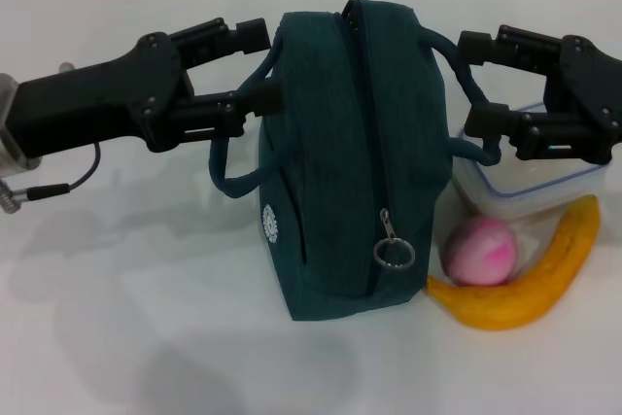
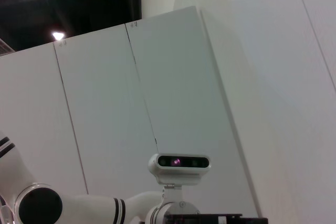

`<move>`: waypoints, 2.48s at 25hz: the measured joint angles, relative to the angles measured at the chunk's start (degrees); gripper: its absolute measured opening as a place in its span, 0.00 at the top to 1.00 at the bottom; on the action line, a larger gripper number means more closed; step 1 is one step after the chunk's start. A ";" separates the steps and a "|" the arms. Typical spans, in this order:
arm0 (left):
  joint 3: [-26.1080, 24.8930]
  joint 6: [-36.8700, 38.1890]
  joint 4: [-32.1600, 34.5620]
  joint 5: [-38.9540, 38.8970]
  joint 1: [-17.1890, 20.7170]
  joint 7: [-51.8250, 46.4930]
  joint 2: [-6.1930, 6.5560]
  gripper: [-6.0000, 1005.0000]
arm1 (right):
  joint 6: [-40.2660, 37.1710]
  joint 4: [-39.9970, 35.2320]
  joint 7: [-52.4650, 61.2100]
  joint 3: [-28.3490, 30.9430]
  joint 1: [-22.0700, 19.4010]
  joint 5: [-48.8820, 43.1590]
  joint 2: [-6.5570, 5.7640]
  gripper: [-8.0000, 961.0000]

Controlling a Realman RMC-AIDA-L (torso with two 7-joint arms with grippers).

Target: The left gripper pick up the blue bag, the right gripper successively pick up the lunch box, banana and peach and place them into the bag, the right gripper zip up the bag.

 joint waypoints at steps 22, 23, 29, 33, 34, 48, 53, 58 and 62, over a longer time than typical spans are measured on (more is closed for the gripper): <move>-0.46 -9.36 17.76 10.65 -0.98 -38.69 2.04 0.14 | 0.44 0.57 -0.31 1.02 -3.15 0.16 -0.83 0.09; -0.49 -10.43 18.57 12.64 -1.32 -42.21 2.11 0.14 | 0.45 0.51 -0.31 1.26 -3.59 0.17 -0.86 0.09; -0.32 -11.53 19.04 20.83 -4.63 -53.89 1.83 0.14 | 0.44 0.74 -0.78 4.79 -7.22 0.06 -1.00 0.09; 0.01 -11.35 18.96 24.59 -6.17 -58.09 0.85 0.14 | 0.44 0.76 -1.01 5.31 -8.70 0.03 -0.90 0.09; 0.10 -11.28 18.95 25.29 -6.53 -58.89 0.61 0.14 | 0.44 0.77 -1.03 5.33 -9.07 0.03 -0.88 0.09; 2.41 -11.67 19.45 32.56 -10.21 -66.95 -1.11 0.15 | 0.44 0.89 -1.83 5.07 -10.61 -0.05 -0.55 0.09; 2.41 -11.27 19.30 32.95 -11.38 -68.85 -1.24 0.15 | 0.44 1.81 -2.07 5.02 -10.95 -0.21 -0.57 0.09; 2.41 -9.34 20.26 31.73 -12.04 -70.79 -1.26 0.16 | 0.44 2.89 -3.28 5.20 -11.08 -0.24 -0.61 0.09; 2.41 -9.33 21.45 32.09 -12.17 -71.97 -1.44 0.18 | 0.44 2.95 -3.41 4.91 -11.08 -0.24 -0.62 0.09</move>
